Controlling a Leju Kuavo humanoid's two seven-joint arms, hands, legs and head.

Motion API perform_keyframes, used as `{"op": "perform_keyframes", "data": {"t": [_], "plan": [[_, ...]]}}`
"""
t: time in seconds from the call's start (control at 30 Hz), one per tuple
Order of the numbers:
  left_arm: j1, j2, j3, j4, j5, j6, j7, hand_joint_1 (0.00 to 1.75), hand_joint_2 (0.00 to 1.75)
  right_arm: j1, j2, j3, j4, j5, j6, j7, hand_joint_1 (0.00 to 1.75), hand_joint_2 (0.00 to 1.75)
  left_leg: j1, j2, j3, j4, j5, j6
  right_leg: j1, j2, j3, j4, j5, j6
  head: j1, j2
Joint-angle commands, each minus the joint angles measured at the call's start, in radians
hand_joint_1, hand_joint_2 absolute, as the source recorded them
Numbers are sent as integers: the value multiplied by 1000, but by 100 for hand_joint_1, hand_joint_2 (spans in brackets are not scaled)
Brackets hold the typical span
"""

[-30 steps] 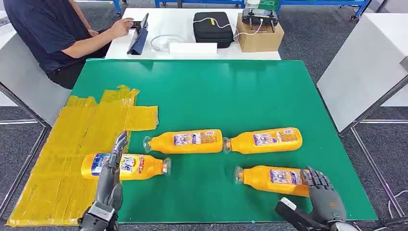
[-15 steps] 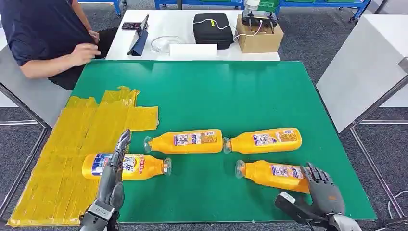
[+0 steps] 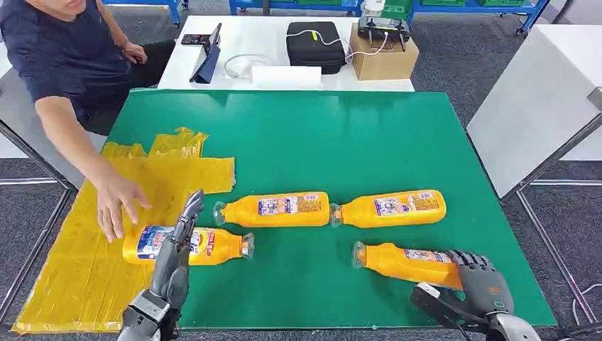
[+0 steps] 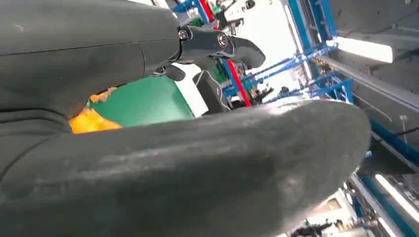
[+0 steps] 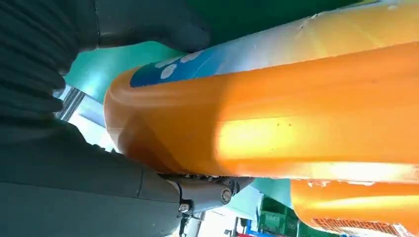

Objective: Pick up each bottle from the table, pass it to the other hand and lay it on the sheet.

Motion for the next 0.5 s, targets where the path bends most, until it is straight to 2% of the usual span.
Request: {"op": "perform_keyframes", "data": {"t": [0.03, 0.07, 0.13, 0.17, 0.2, 0.27, 0.3, 0.37, 0.4, 0.43, 0.5], "plan": [[-34, -25, 20, 62, 23, -39, 3, 0, 0, 91, -2, 73, 141, -19, 51, 21, 175, 175, 1, -6, 2, -2, 2, 0, 1, -8, 5, -4, 0, -1, 0, 0], [-32, -30, 28, 60, 30, -54, 3, 0, 0, 89, 3, 73, 142, -23, 46, 22, 175, 175, 1, -5, 4, -2, 1, 0, 2, -6, 7, -5, 0, -1, 0, 0], [-7, -102, 157, 74, 105, -242, 3, 0, 0, 85, 37, 55, 123, -78, -27, -20, 175, 175, 3, -6, 5, -2, 1, 1, 3, -7, 9, -6, -1, -1, 0, 0], [-5, -121, 195, 117, 125, -293, 3, 0, 175, 85, 52, 49, 104, -96, -60, -51, 175, 175, 3, -4, 6, -2, 0, 1, 3, -5, 9, -6, -1, -1, 0, 0], [2, -155, 261, 145, 163, -394, 3, 0, 175, 85, 96, 24, 53, -181, -106, -136, 175, 175, 2, -4, 5, -3, 1, 1, 2, -5, 9, -6, 0, -1, 0, 0], [32, -219, 363, 136, 181, -536, 3, 0, 175, 77, 191, -10, -58, -232, -193, -224, 175, 175, 4, -1, 8, -3, 0, 1, 3, -2, 12, -8, 0, -1, 0, 0], [53, -258, 400, 126, 185, -609, 3, 0, 175, 67, 254, -1, -140, -234, -236, -253, 175, 175, 3, 1, 7, -4, 0, 1, 2, 0, 10, -7, 1, -2, 1, 0], [63, -309, 414, 129, 181, -676, 3, 0, 175, 56, 300, 41, -206, -235, -261, -264, 175, 175, 4, 4, 4, -2, -1, 0, 3, 3, 8, -5, 1, -1, 1, 0], [60, -330, 402, 141, 182, -694, 3, 0, 175, 47, 320, 70, -220, -232, -277, -263, 175, 175, 3, 8, 2, -4, -1, 0, 2, 6, 6, -5, 2, -2, 0, 0], [66, -343, 382, 112, 144, -646, 3, 0, 175, 40, 334, 92, -221, -230, -303, -261, 175, 175, 3, 8, -1, -3, 0, 0, 1, 6, 12, -3, 4, -1, 0, 0], [67, -350, 318, 97, 110, -569, 3, 0, 175, 25, 368, 142, -213, -167, -385, -251, 175, 175, 3, 12, -5, -2, 0, -1, 2, 10, 6, -2, 6, -4, -2, 0]]}}
